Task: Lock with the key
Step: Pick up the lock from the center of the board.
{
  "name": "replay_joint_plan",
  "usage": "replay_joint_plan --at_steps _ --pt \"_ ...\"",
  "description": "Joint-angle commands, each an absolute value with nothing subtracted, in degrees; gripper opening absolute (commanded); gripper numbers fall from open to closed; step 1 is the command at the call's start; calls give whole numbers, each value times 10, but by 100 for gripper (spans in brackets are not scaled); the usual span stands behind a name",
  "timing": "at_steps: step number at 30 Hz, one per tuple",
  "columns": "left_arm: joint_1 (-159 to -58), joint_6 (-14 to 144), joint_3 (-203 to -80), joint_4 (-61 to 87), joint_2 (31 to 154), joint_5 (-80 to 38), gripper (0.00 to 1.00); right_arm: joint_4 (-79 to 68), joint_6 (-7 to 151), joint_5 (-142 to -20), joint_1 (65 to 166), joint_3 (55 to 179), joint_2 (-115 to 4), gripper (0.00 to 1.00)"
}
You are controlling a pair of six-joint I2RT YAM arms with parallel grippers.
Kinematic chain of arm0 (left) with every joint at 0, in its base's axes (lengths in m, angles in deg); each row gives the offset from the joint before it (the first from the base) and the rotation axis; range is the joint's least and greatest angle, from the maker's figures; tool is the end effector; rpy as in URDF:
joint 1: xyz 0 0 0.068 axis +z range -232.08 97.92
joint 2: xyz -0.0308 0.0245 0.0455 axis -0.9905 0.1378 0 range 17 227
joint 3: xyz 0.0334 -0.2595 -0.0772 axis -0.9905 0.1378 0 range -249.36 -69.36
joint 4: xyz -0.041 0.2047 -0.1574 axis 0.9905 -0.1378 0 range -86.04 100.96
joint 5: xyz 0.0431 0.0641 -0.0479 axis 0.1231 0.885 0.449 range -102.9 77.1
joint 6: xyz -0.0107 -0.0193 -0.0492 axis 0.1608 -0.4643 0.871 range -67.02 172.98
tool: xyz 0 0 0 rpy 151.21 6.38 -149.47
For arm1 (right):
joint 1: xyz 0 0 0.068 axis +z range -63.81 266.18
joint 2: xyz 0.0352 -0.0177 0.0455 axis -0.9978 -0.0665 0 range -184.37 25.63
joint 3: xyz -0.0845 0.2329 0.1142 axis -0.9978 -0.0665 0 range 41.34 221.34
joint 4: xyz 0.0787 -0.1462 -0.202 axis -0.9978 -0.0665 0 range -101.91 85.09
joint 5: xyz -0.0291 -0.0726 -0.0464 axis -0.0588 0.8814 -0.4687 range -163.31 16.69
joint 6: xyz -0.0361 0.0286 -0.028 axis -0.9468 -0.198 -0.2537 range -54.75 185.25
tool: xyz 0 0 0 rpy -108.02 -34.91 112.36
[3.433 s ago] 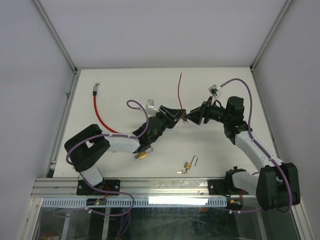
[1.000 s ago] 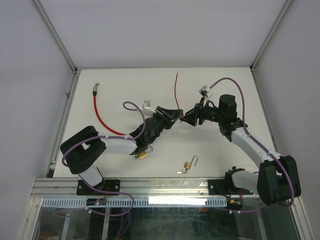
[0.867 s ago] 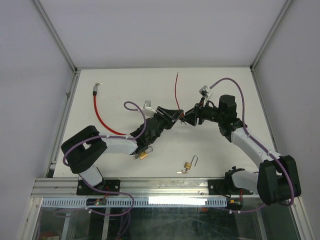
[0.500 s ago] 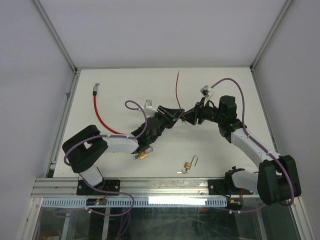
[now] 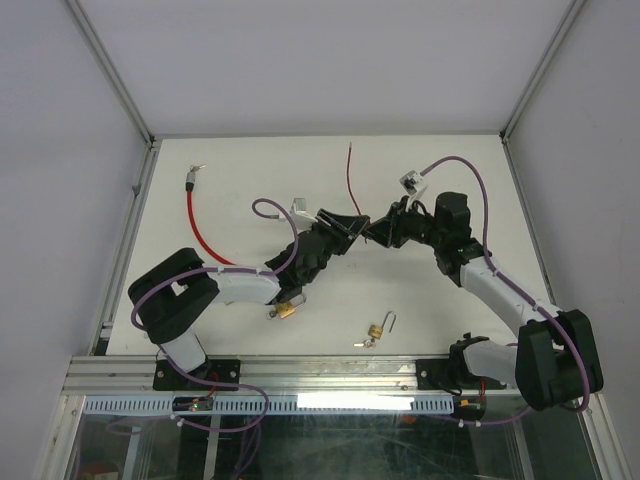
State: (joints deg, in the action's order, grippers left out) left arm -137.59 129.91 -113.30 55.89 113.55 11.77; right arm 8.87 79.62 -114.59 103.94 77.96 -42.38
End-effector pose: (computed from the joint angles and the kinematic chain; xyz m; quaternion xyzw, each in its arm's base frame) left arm 0.2115 -0.2816 0.2033 -0.2748 0.6965 -0.5235 0.4065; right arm 0.2382 0.1010 0.2515 -0.2304 0.7487 0.4262 0.4524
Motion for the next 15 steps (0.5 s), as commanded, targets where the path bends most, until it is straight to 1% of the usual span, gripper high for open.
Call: replay_joint_plan --at_steps 1,4,7,13,15 --pt "-1389 1299 -1160 599 1131 100 14 109 788 -1114 1046 787 -416 22" --pt "-1389 1297 -1156 601 1128 100 24 103 783 -1112 1045 789 -408 13" --pt "-1389 1294 -1152 605 1125 99 34 103 783 -1122 1042 792 -406 7" --pt "-1389 1288 -1141 617 1122 93 51 114 792 -1149 1030 789 -397 2" --pt "-1389 1287 -1135 622 1120 92 54 118 797 -1157 1025 787 -394 1"
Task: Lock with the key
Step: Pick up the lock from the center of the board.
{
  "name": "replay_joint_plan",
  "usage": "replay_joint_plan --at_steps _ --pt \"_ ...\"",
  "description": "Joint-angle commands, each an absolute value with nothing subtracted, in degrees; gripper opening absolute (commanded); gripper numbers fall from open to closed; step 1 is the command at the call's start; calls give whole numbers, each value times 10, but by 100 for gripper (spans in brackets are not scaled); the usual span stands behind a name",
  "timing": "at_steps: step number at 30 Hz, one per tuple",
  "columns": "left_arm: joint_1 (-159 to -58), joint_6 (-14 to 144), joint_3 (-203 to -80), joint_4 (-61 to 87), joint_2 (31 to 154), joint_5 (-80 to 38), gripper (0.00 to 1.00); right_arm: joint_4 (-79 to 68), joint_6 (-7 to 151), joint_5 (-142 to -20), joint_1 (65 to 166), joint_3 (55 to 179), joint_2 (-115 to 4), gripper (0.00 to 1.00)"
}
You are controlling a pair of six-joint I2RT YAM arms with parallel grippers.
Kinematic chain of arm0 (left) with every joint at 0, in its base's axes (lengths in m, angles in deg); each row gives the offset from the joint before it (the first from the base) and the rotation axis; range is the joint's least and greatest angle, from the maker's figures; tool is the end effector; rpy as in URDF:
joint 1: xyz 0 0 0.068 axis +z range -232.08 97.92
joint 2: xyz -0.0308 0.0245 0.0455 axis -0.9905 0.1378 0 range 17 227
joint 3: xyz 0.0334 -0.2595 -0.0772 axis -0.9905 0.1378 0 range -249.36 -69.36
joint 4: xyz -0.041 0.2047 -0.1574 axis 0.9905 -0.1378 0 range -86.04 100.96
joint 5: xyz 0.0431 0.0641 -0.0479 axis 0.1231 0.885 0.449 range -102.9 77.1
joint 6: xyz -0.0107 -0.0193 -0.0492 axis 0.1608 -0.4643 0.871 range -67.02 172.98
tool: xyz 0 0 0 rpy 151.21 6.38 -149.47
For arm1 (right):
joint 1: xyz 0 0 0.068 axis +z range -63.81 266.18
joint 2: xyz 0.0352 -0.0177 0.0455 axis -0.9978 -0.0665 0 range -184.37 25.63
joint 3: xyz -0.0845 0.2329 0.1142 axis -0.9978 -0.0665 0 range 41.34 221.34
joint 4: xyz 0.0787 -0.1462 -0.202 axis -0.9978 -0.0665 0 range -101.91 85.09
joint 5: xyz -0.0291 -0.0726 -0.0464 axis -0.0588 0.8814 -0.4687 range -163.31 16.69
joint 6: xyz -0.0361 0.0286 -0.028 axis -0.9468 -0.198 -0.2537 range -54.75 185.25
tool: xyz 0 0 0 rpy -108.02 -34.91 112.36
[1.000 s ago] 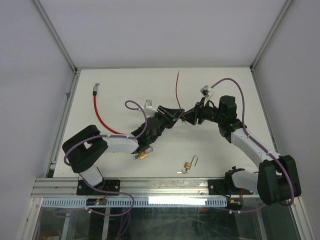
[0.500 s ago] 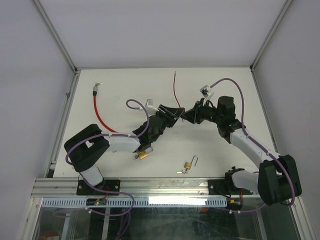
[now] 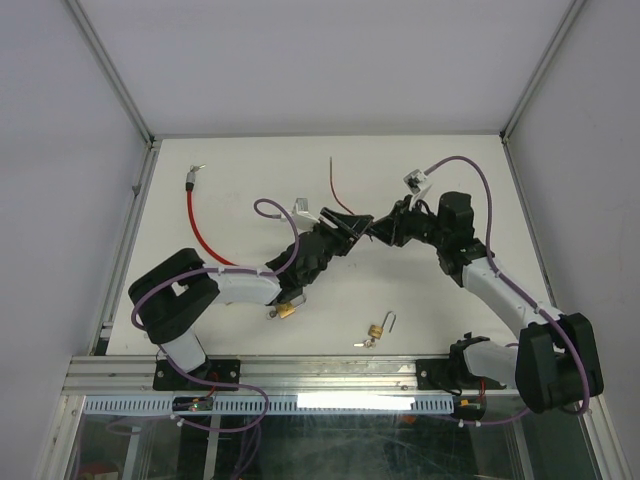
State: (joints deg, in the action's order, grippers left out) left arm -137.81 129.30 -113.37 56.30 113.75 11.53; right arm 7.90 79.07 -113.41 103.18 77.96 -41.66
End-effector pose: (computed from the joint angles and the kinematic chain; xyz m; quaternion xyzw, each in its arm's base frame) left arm 0.2107 -0.2831 0.2033 -0.2686 0.6975 -0.5248 0.4074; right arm 0.2380 0.0968 0.2527 -0.2229 0.7534 0.4140 0.4597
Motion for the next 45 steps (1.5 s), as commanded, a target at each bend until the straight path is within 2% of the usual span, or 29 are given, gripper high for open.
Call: replay_joint_plan --at_steps 1,13,25,30,34,37,41,42,45 --pt "-1388 1286 -1134 624 1120 92 55 121 800 -1161 1023 787 -394 0" --pt "-1388 1270 -1116 616 1104 103 61 137 826 -1205 1000 784 -401 0" --pt "-1387 1173 -1088 582 1040 113 86 151 846 -1230 983 782 -409 0" --pt "-1387 1022 -1043 607 962 84 98 151 846 -1230 982 783 -413 0" --pt "-1381 855 -991 667 895 -6 99 154 846 -1230 982 783 -421 0" --pt "-1370 709 -1000 593 842 -88 99 156 846 -1230 982 784 -427 0" --pt "-1364 503 -1036 437 816 -123 99 157 846 -1230 983 787 -438 0" --pt "-1362 432 -1034 422 815 -129 99 157 845 -1304 984 789 -443 0" --pt "-1356 295 -1008 413 817 -174 99 151 838 -1330 985 794 -450 0"
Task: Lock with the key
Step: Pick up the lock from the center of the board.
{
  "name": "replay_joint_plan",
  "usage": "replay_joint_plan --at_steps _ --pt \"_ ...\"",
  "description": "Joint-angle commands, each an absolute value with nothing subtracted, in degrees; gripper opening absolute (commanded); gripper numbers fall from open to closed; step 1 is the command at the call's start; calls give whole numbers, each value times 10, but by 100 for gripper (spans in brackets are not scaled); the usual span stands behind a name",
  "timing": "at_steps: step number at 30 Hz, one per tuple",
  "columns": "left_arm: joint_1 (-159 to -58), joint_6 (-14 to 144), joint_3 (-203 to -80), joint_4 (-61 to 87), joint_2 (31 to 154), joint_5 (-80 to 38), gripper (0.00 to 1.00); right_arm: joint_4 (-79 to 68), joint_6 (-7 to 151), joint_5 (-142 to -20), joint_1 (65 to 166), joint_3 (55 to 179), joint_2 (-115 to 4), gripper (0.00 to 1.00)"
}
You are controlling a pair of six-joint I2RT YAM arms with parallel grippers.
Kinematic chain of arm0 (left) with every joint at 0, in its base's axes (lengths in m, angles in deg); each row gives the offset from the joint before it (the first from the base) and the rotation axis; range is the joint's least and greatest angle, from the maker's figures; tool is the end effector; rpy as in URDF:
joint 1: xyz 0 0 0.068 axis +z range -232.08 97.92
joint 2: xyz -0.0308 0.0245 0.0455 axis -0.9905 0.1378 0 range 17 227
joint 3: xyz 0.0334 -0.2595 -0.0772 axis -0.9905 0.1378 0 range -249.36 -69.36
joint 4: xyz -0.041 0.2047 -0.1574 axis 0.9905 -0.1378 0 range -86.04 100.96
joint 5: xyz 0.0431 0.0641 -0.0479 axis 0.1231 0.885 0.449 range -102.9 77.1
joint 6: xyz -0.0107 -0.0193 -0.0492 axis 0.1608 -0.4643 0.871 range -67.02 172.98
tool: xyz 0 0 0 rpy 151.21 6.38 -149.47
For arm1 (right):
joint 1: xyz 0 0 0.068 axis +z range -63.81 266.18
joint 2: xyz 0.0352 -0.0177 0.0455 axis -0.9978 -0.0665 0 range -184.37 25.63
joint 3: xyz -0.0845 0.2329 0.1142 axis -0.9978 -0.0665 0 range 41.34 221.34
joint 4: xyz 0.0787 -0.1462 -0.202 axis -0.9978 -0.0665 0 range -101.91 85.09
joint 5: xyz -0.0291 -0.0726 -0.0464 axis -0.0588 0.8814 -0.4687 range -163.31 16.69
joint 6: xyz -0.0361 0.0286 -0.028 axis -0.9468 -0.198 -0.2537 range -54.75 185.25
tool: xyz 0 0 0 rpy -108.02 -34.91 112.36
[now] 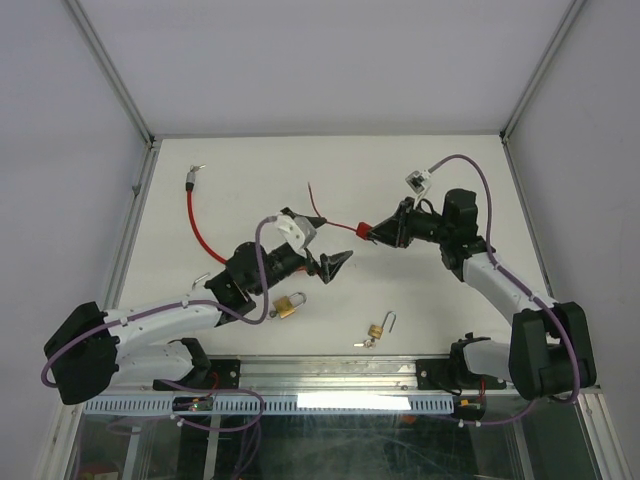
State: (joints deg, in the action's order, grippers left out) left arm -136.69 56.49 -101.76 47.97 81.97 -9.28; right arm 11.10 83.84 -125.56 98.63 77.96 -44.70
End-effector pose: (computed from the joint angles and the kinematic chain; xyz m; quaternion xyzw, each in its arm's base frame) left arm 0.1502 -0.2076 0.2798 0.2719 0.6224 -0.3376 0.6517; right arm 0.2474 0.0835 0.2470 -0.2206 0.7378 0.4842 0.4153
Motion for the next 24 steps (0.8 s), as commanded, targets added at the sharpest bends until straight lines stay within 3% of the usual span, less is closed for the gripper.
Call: replay_joint_plan --at_steps 1,14,24 --pt "-1354 264 -1003 415 818 -188 99 149 834 -1335 986 796 -451 0" --pt "-1322 85 -1052 459 923 -239 99 125 809 -1374 1010 809 -460 0" --pt "-1322 91 -1105 430 979 -294 85 111 793 -1386 1025 816 -467 0"
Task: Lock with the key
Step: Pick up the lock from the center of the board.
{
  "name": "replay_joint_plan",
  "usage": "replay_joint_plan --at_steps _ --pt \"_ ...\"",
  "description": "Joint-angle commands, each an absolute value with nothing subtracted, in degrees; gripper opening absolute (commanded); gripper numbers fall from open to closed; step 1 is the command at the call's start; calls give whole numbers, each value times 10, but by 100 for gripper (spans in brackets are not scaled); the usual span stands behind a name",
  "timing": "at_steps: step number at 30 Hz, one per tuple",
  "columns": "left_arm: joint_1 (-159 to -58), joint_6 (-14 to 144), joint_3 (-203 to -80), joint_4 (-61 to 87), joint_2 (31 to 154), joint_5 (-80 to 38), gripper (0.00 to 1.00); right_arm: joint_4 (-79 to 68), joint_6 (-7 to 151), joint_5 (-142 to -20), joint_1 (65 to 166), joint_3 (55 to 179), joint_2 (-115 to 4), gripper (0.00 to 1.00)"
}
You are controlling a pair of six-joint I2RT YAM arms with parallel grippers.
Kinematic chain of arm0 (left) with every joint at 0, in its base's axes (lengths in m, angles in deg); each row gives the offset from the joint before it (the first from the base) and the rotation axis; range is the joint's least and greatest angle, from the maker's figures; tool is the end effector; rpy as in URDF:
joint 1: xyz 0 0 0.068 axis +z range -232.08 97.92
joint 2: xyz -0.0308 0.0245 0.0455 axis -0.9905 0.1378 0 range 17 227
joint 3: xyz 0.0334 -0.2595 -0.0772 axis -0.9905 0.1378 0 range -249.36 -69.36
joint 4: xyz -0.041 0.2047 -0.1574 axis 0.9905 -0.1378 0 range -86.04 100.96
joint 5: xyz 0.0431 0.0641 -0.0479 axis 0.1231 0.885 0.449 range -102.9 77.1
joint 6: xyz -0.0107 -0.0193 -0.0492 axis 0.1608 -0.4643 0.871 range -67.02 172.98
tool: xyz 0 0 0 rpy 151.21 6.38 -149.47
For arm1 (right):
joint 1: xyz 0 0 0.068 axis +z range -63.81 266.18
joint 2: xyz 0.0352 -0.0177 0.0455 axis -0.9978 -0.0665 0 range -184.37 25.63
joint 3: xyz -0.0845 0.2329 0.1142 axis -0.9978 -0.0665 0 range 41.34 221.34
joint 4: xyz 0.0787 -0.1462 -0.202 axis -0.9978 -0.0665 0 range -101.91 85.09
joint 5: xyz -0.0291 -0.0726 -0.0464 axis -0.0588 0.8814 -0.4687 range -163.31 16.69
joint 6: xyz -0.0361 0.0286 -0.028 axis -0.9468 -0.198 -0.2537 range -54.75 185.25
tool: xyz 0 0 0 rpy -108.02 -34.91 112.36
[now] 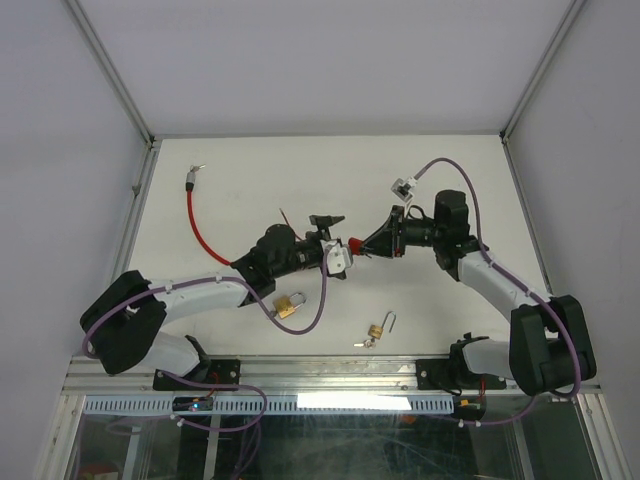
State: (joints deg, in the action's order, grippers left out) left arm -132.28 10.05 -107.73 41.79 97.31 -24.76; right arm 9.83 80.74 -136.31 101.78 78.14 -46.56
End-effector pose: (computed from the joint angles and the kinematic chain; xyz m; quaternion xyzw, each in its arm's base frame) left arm 0.1894 -0.2388 0.2336 0.6029 0.4804 -0.1197 0.6256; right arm 0.2402 0.1000 0.2402 -0.2980 0.7009 0.5439 0.3523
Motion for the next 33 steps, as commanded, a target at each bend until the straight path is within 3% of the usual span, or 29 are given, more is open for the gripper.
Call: replay_joint_plan --at_steps 1,24,29,33 --pt "-1322 93 -1106 429 981 -300 83 109 792 -1386 1025 816 -468 0" --pt "-1323 115 -1128 423 1016 -317 45 75 765 -1379 1036 826 -477 0" --pt "-1323 122 -1126 426 1016 -317 47 61 765 -1379 1038 831 -480 0" --pt "-1326 125 -1122 436 1013 -313 57 52 765 -1379 1039 834 -481 0"
